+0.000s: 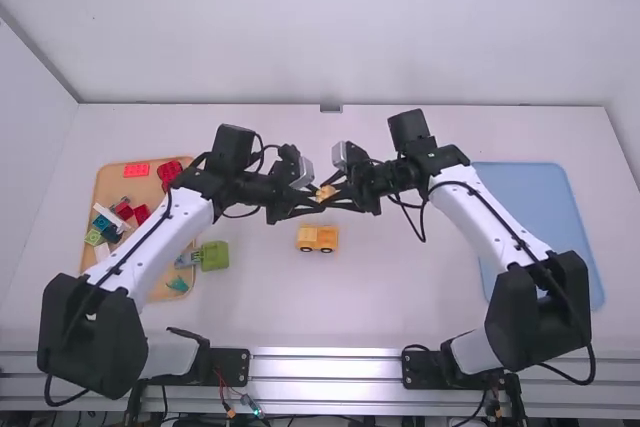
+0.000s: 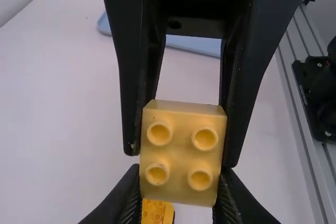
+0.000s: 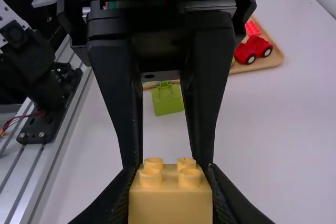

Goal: Assemble lego blocks to make yellow taxi

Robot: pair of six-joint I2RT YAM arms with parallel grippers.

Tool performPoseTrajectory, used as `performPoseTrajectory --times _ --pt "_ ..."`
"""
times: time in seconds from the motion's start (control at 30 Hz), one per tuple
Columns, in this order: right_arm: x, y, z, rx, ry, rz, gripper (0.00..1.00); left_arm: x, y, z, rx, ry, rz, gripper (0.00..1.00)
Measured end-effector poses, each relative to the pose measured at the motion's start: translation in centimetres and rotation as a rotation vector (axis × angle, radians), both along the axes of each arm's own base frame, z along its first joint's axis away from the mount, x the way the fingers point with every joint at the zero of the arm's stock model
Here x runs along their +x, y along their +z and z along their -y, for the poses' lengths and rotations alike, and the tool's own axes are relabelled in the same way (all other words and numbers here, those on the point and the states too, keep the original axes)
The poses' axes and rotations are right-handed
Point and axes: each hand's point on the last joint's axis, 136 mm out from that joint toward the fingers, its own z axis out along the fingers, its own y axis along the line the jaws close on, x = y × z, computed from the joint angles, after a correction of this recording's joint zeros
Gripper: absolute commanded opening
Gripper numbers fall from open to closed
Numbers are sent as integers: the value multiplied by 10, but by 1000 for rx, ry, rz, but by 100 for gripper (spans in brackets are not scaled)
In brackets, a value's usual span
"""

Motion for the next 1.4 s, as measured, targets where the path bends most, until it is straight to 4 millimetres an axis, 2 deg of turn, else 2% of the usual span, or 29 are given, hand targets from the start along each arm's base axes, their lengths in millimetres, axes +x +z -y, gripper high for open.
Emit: performPoseTrajectory --times 0.1,0.13,0.17,0.2,0.23,0.27,0.3,0.33,0.43,0.53,0.6,0.7,0.77,0.9,1.0,1.1,1.17,1.3,1.33,1.4 --pt "0 0 0 -1 -1 -1 23 0 0 0 0 0 0 21" --pt "0 0 0 0 0 -1 34 0 0 0 0 0 0 21" --pt "0 0 0 0 0 0 55 0 0 0 0 0 0 20" --pt "0 0 0 0 -1 -1 71 0 0 0 0 0 -2 20" --pt "1 0 0 0 -1 5 80 -1 0 0 1 -1 -5 19" --pt "2 0 0 0 -2 11 96 -1 -1 0 3 -2 -7 17" --pt "2 0 0 0 -2 14 99 -2 -1 0 3 -2 -7 15" --pt "3 0 0 1 -1 23 99 -1 -2 -1 7 1 -7 9" --pt "6 -1 3 -6 -16 17 98 2 -3 -1 20 14 -2 7" --pt "20 -5 15 -44 -93 2 99 5 -5 3 41 34 8 8" --pt "37 -10 31 -102 -200 -12 98 8 -7 10 62 50 18 12" --pt "50 -11 53 -179 -336 -37 99 17 -14 15 94 83 27 14" --pt "60 -4 74 -227 -459 -14 99 19 -26 20 126 90 8 15" --pt "67 13 112 -244 -679 47 99 23 -43 29 152 86 -10 13" --pt "61 21 145 -229 -887 71 99 27 -59 35 173 89 -31 14" --pt "43 16 172 -192 -1077 60 99 29 -83 41 235 109 -72 11" --pt "34 11 181 -170 -1142 52 99 27 -93 47 277 109 -91 9" --pt "13 3 195 -110 -1245 43 98 21 -114 71 380 60 -104 2" --pt "6 2 199 -90 -1267 50 98 19 -121 81 416 35 -107 2" --pt "-2 3 202 -68 -1287 59 99 17 -127 88 444 9 -109 2"
